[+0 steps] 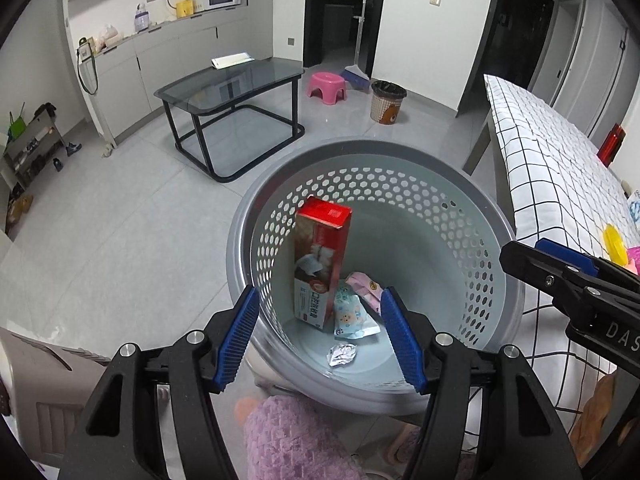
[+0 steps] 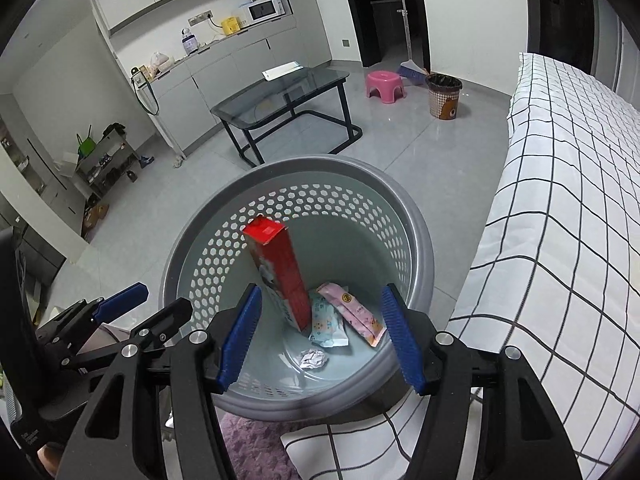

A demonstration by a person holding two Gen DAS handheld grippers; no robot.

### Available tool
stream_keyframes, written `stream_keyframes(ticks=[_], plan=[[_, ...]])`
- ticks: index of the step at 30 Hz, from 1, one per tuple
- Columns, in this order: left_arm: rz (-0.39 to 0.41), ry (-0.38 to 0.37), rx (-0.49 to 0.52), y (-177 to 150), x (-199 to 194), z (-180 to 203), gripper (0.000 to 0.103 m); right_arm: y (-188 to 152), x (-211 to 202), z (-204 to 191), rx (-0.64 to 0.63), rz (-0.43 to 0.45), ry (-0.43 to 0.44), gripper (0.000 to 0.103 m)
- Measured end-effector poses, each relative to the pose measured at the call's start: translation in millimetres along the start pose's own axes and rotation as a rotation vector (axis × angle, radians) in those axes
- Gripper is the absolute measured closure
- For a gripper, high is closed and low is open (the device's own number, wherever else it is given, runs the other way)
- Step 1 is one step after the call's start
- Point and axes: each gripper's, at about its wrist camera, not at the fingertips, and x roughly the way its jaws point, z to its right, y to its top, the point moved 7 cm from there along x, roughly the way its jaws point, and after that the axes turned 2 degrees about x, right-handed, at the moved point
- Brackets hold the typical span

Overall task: Collect trash
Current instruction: 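Move both open tools back toward the bed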

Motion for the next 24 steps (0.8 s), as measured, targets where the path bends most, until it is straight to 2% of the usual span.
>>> stream_keyframes(ticks=[13, 21, 24], plan=[[0.048, 0.008, 0.022, -5, -29, 11, 0.041, -12, -37, 8, 0.012, 0.054, -0.006, 0.043], [0.074, -0.01, 0.054, -8, -48, 35, 0.041, -27, -69, 26, 0.042, 0.094, -0.026, 0.043], [0.084, -0.026, 0.071, -11, -55, 50, 0.037, -35, -81, 40, 0.063, 0.107, -0.037, 0.043]])
